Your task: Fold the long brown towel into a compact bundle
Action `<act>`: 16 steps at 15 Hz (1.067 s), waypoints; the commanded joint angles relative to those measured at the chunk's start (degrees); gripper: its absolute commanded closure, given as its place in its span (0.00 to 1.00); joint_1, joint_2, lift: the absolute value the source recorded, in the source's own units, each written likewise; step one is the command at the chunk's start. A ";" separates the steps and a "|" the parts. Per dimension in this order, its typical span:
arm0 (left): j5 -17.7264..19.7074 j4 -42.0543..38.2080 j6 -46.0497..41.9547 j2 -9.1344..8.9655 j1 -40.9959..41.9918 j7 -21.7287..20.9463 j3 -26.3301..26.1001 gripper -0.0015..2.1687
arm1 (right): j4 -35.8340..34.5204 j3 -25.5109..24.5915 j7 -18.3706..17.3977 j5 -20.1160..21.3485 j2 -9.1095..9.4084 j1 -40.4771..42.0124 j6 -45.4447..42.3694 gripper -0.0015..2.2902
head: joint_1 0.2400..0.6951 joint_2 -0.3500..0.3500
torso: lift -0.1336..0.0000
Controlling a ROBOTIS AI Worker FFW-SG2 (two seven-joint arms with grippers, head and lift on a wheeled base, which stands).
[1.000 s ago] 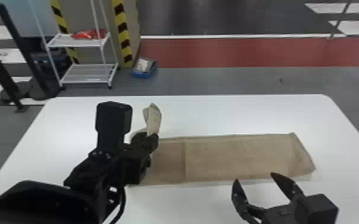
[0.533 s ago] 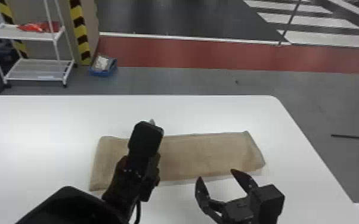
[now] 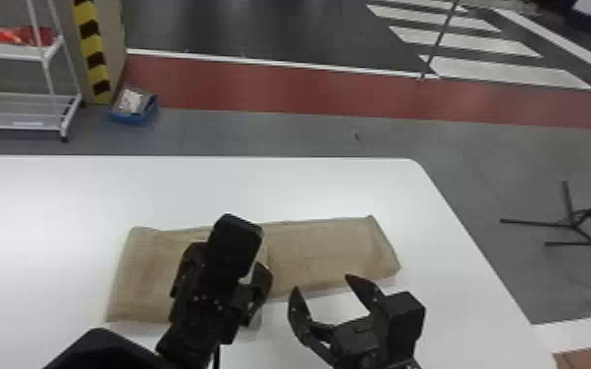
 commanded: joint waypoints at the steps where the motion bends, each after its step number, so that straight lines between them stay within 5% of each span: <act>1: 0.27 -2.68 -4.85 -0.15 4.18 -0.05 4.55 0.02 | 0.36 0.57 0.40 0.61 0.99 -1.77 3.43 0.04 | 1.00 0.17 | 0.11; 4: 3.17 -4.61 -17.51 -0.15 12.09 -0.14 14.04 0.02 | 3.70 4.35 1.11 0.96 1.26 -6.35 6.06 0.04 | 1.00 0.25 | 0.11; 5: 4.84 -5.05 -22.61 -0.15 14.82 -0.14 17.38 0.02 | 5.55 6.20 1.11 1.05 1.26 -8.63 6.41 0.04 | 1.00 0.34 | 0.11; 10: 8.26 0.13 -52.84 -0.15 22.11 4.43 24.41 0.01 | 11.79 12.44 1.11 1.14 1.52 -16.63 11.86 0.04 | 1.00 0.62 | 0.11; 16: 15.65 5.49 -59.87 -0.15 22.64 2.50 28.54 0.01 | 11.70 12.08 1.02 1.76 1.61 -15.40 13.45 0.04 | 1.00 0.73 | 0.11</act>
